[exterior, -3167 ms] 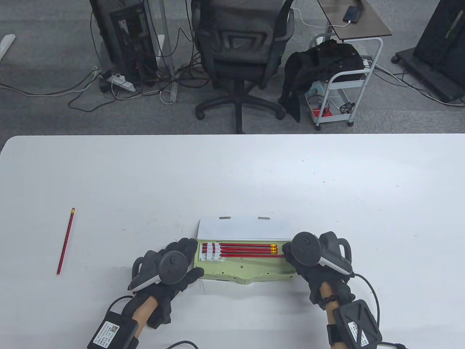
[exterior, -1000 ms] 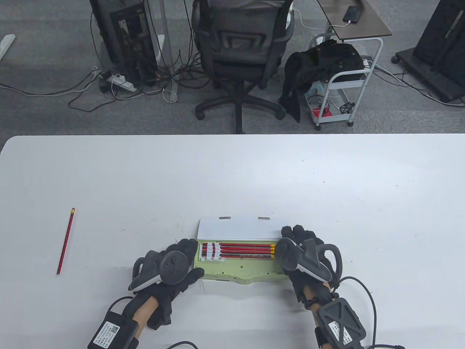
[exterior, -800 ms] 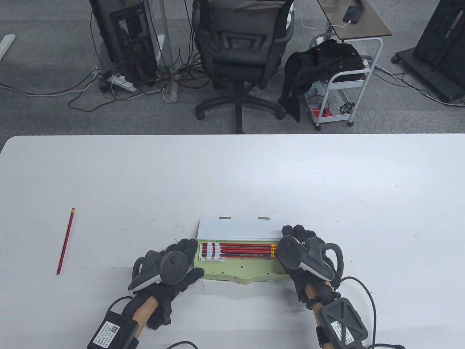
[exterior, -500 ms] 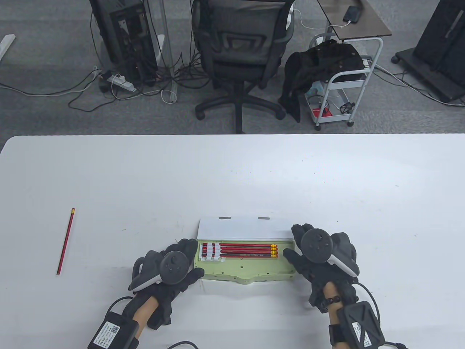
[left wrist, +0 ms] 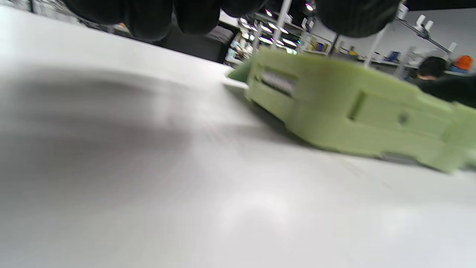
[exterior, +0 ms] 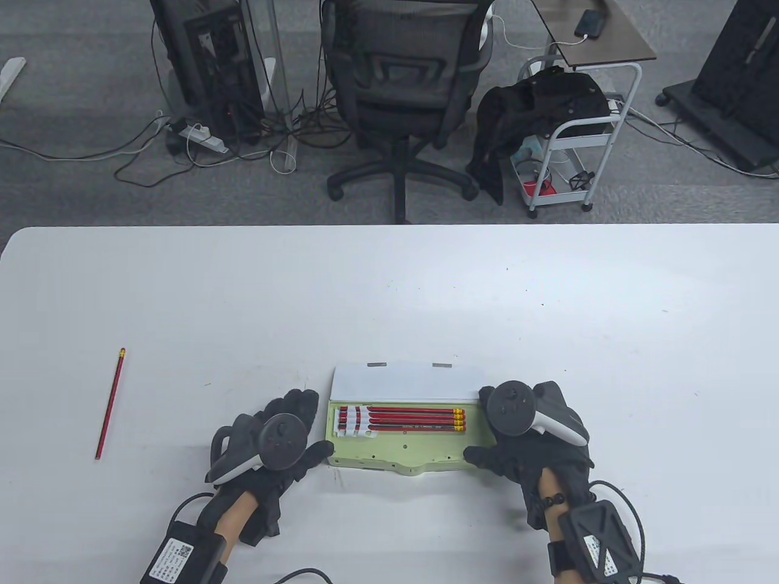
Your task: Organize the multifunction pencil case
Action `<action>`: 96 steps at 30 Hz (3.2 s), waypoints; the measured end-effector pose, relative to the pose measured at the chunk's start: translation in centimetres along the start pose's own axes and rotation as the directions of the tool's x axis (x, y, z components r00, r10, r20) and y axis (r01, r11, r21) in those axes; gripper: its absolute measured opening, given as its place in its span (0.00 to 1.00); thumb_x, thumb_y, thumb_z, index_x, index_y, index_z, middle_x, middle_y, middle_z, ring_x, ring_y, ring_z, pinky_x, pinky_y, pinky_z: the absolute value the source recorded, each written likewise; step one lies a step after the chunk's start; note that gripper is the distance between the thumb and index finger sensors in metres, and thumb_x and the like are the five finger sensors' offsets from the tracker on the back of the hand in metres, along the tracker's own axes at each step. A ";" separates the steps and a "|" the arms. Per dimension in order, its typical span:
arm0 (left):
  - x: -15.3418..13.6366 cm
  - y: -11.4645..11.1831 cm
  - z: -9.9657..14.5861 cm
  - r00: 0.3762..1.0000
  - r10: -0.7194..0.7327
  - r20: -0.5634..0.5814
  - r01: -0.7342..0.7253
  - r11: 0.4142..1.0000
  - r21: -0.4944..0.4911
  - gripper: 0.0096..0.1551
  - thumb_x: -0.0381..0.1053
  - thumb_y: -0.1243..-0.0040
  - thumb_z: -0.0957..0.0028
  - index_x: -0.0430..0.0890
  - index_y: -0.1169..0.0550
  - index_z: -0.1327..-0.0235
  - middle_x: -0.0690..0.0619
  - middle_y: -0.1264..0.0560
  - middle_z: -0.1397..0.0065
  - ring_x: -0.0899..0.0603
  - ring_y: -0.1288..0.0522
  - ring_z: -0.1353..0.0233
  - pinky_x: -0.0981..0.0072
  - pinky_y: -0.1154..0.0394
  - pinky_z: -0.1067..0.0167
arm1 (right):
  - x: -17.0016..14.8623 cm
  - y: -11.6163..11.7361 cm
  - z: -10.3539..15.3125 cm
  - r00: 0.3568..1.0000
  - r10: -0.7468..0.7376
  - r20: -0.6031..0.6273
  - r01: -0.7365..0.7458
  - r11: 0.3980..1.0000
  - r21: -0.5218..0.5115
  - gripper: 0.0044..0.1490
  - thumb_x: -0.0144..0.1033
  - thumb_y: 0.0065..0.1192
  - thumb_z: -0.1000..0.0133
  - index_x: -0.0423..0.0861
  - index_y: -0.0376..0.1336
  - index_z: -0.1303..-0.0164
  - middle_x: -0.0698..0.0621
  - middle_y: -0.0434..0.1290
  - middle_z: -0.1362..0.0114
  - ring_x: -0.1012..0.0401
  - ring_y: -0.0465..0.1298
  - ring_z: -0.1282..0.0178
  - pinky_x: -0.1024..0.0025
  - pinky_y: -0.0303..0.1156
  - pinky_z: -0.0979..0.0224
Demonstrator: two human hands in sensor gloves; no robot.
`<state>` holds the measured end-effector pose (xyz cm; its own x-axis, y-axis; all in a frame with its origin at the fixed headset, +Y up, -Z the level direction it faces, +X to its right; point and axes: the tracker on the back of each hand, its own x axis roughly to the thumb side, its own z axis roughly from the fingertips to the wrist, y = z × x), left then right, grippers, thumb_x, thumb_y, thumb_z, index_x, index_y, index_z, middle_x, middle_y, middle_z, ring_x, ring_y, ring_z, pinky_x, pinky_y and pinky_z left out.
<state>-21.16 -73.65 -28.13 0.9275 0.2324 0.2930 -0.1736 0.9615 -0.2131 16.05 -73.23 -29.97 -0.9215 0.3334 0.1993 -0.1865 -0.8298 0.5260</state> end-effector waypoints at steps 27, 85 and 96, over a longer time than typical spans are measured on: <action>-23.0 4.1 4.9 0.525 -0.213 -0.824 0.076 0.976 -0.204 0.33 0.54 0.39 0.44 0.45 0.29 0.26 0.43 0.23 0.27 0.35 0.21 0.31 0.35 0.26 0.36 | 0.3 0.1 -0.1 1.000 -0.010 -0.015 0.011 0.999 0.041 0.66 0.56 0.55 0.42 0.31 0.26 0.17 0.22 0.33 0.18 0.22 0.42 0.20 0.23 0.45 0.25; 5.9 1.1 -0.6 0.917 -0.389 0.087 0.352 0.892 0.282 0.25 0.41 0.52 0.42 0.49 0.35 0.30 0.46 0.25 0.30 0.38 0.22 0.34 0.29 0.30 0.32 | 1.0 0.3 -0.3 0.999 0.026 -0.027 -0.025 0.999 0.035 0.66 0.56 0.54 0.41 0.28 0.26 0.18 0.21 0.33 0.18 0.22 0.43 0.20 0.24 0.45 0.25; 5.6 1.1 1.0 0.903 -0.393 0.175 0.322 0.887 0.332 0.24 0.42 0.51 0.42 0.49 0.31 0.31 0.46 0.23 0.32 0.39 0.20 0.36 0.31 0.28 0.34 | 0.8 0.1 -0.3 0.999 0.027 -0.038 -0.028 0.998 -0.048 0.62 0.54 0.54 0.41 0.29 0.32 0.17 0.21 0.38 0.18 0.23 0.46 0.20 0.25 0.48 0.25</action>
<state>-16.48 -71.19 -25.80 0.8475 -0.1428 0.5113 0.0348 0.9760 0.2150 15.16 -73.16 -30.01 -0.9384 0.2940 0.1816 -0.1764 -0.8593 0.4801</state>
